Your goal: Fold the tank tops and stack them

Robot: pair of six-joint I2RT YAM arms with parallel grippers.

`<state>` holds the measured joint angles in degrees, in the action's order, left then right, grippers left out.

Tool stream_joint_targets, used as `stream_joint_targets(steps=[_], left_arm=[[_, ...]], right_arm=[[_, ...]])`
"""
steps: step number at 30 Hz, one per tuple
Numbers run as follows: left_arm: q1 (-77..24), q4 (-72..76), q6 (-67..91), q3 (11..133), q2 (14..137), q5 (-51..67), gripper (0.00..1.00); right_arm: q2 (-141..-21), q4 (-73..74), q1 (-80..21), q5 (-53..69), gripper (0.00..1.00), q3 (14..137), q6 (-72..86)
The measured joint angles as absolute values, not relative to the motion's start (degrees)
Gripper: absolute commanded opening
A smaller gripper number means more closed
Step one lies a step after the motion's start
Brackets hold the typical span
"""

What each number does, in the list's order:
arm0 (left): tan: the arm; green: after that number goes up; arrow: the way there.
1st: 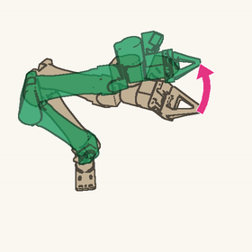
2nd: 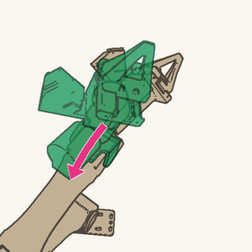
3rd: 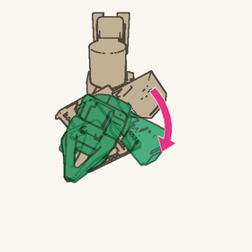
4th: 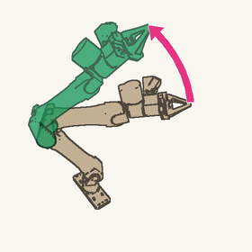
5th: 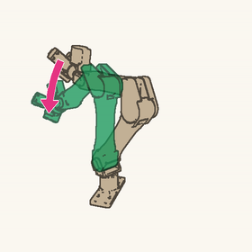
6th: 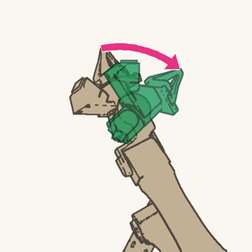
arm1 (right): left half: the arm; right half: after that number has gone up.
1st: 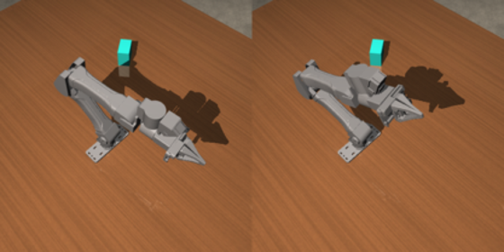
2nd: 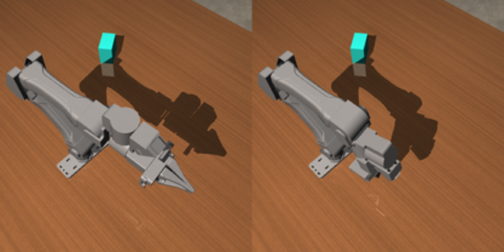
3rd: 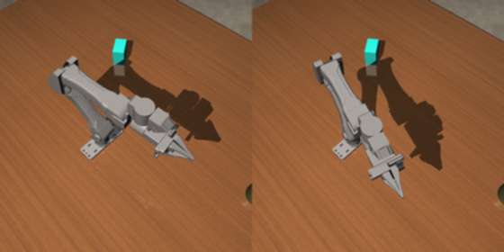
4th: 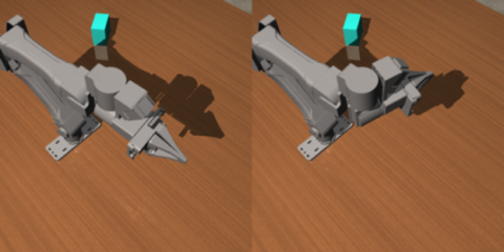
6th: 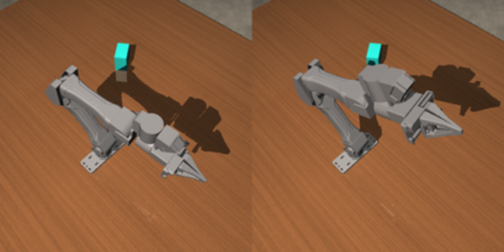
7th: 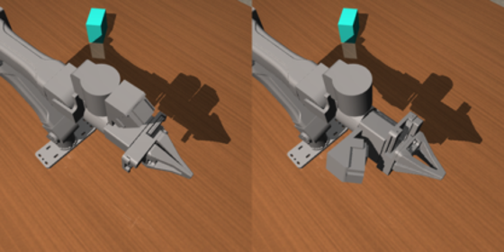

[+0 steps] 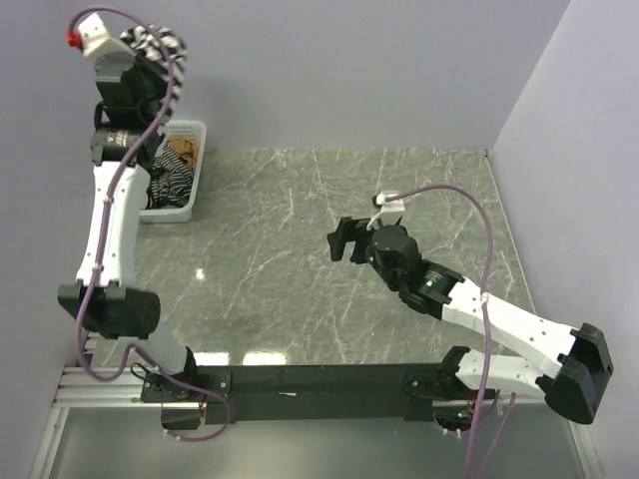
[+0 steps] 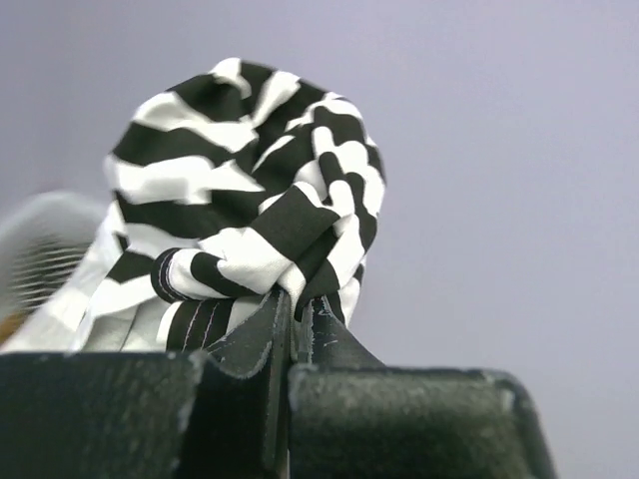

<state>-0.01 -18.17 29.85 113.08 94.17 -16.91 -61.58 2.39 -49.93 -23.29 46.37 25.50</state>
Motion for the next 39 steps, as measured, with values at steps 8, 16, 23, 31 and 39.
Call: stream_joint_targets(steps=[8,16,23,31,39], left_arm=[[-21.89,-9.47,32.53,98.26,79.75,-18.70,0.01],[-32.27,-5.54,43.31,73.47,81.58,-20.29,0.68],[-30.96,-8.25,50.26,63.96,85.08,-19.75,0.62],[-30.13,-7.09,52.36,54.98,83.24,-17.12,0.55],[-25.08,-8.60,42.02,71.66,104.44,-11.88,0.50]], right_arm=[[-53.04,6.68,-46.89,-28.23,0.98,47.31,25.61],[-42.52,11.11,-45.71,-31.79,1.00,42.59,28.05],[-46.63,13.13,-45.69,-29.50,0.97,35.90,31.79],[-61.67,9.13,-46.11,-23.64,0.86,35.79,34.06],[-70.00,4.40,-46.89,-21.56,0.83,38.46,37.17]])
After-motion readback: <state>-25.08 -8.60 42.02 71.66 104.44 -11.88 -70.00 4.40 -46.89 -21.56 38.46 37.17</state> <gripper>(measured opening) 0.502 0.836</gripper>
